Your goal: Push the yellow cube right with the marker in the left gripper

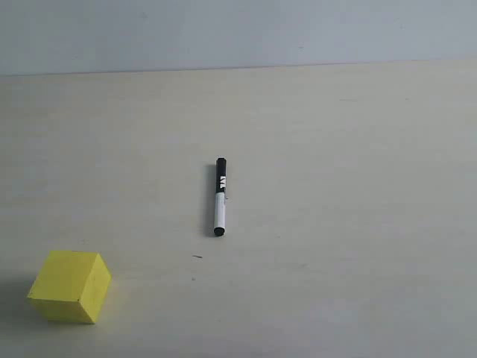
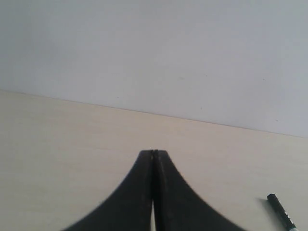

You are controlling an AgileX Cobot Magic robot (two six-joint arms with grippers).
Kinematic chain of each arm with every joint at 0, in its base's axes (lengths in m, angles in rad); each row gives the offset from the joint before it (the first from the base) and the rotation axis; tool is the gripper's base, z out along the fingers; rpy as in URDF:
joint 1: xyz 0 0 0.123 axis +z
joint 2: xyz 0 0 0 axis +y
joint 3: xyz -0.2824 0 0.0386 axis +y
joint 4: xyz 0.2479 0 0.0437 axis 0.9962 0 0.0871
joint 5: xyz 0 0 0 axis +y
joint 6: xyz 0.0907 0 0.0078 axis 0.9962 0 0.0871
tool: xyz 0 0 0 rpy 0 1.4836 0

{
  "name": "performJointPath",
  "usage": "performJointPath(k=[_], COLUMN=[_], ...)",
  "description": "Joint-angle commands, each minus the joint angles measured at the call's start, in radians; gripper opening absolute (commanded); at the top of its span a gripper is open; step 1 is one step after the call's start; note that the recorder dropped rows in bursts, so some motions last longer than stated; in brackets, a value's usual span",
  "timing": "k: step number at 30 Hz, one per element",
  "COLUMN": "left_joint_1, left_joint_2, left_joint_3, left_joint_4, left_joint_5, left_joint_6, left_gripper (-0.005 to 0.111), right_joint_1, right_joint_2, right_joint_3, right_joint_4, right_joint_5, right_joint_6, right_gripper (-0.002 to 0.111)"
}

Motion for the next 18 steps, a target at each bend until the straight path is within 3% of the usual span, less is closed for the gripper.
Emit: performJointPath(k=[1, 3, 5, 9, 13, 18], left_joint_1=[0.002, 0.002, 0.002, 0.002, 0.002, 0.002], left_joint_2=[-0.007, -0.007, -0.007, -0.007, -0.007, -0.007], left_joint_3=[0.000, 0.000, 0.000, 0.000, 0.000, 0.000], left_joint_4=[-0.004, 0.004, 0.038, 0.037, 0.037, 0.037], left_joint_5=[0.000, -0.017, -0.135, -0.262, -0.284, -0.445], left_joint_6=[-0.001, 0.031, 0.107, -0.169, -0.197, -0.213], left_gripper=[0.000, 0.000, 0.000, 0.000, 0.000, 0.000], right_joint_1=[0.001, 0.001, 0.001, 0.001, 0.001, 0.001], right_joint_2=[-0.005, -0.005, -0.005, -0.005, -0.005, -0.005], right_joint_3=[0.004, 0.004, 0.004, 0.004, 0.004, 0.004], right_joint_4=[-0.002, -0.002, -0.002, -0.002, -0.002, -0.002], right_joint_5=[-0.005, -0.005, -0.005, -0.005, -0.005, -0.005], right_joint_6=[-0.004, -0.004, -0.007, -0.005, -0.005, -0.005], right_gripper=[0.000, 0.000, 0.000, 0.000, 0.000, 0.000])
